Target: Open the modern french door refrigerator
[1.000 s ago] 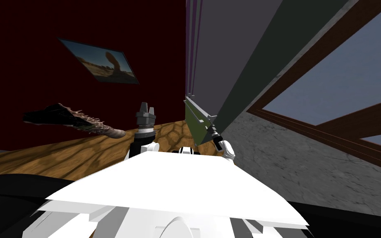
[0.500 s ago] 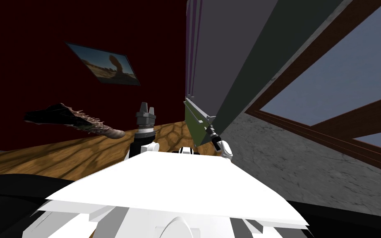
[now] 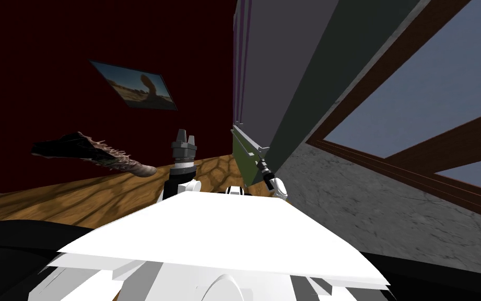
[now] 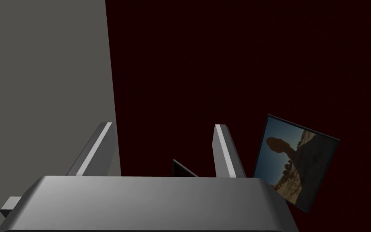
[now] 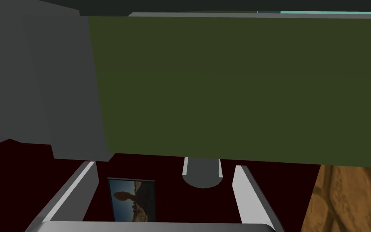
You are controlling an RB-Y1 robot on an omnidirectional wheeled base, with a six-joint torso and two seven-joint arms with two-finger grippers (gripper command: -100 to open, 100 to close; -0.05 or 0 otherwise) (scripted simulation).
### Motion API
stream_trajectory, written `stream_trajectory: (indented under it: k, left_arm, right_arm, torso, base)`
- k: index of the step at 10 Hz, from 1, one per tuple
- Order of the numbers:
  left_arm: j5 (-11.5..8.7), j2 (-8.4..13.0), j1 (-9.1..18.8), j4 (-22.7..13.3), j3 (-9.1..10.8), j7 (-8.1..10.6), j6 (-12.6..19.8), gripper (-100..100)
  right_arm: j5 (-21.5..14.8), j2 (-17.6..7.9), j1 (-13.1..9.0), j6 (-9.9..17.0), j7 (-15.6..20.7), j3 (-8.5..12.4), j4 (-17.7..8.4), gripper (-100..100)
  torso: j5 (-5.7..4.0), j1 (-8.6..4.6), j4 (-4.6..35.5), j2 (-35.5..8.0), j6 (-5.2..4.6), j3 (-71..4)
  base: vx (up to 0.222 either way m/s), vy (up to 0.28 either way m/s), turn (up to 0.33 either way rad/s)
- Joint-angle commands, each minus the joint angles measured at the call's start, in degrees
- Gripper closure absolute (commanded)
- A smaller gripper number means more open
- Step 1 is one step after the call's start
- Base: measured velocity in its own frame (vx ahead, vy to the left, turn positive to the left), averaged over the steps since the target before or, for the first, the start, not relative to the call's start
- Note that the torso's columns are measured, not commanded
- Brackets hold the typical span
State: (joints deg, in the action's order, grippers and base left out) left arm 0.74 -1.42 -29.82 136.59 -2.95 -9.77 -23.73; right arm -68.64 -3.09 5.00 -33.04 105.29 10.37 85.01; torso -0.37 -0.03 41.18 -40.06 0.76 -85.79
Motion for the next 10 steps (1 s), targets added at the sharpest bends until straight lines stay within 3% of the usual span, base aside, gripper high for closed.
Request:
stream_trajectory:
  k: [1, 2, 3, 4, 6, 7, 10]
  left_arm:
    - [0.0, 0.0, 0.0, 0.0, 0.00, 0.00, 0.0, 0]
    - [0.0, 0.0, 0.0, 0.0, 0.00, 0.00, 0.0, 0]
    - [0.0, 0.0, 0.0, 0.0, 0.00, 0.00, 0.0, 0]
    - [0.0, 0.0, 0.0, 0.0, 0.00, 0.00, 0.0, 0]
    - [0.0, 0.0, 0.0, 0.0, -0.01, 0.00, 0.0, 0]
    - [0.0, 0.0, 0.0, 0.0, -0.01, 0.00, 0.0, 0]
    - [0.0, 0.0, 0.0, 0.0, -0.02, 0.00, 0.0, 0]
  right_arm:
    - [-1.1, 4.4, 0.1, -0.1, 1.6, -0.4, -1.4, -100]
    - [-1.2, 5.3, 0.1, -0.2, 1.8, -0.3, -1.5, -100]
    - [-0.8, 4.3, -0.1, -0.2, 1.4, 0.2, -0.5, -100]
    - [-1.2, 3.3, -1.5, 1.3, -0.2, 0.3, -0.1, -100]
    - [-1.1, 3.4, -0.7, 0.5, 0.1, 0.3, 0.1, -100]
    - [-1.0, 3.4, -0.7, 0.4, 0.0, 0.3, 0.4, 100]
    - [-1.5, 3.5, -1.1, 1.3, -0.5, -0.1, 1.1, 100]
  torso:
    - [0.02, 0.19, 0.0, 0.2, 0.18, -0.1]
    - [0.06, 0.34, -0.1, 0.2, 0.27, -0.2]
    - [0.09, 0.45, -0.1, 0.3, 0.34, -0.2]
    - [0.15, 0.36, 0.1, 0.0, 0.07, -0.1]
    - [0.29, 0.08, 0.5, 0.0, -0.07, -0.1]
    - [0.23, -0.02, 0.5, -0.3, -0.17, 0.1]
    - [0.38, 0.34, 0.8, -1.6, -0.56, 0.9]
  base:
    - [0.018, -0.029, 0.000]
    - [0.004, -0.022, -0.006]
    - [-0.037, -0.020, -0.063]
    - [-0.027, 0.009, -0.064]
    - [-0.015, 0.026, -0.045]
    - [-0.045, -0.002, -0.052]
    - [-0.087, 0.122, 0.001]
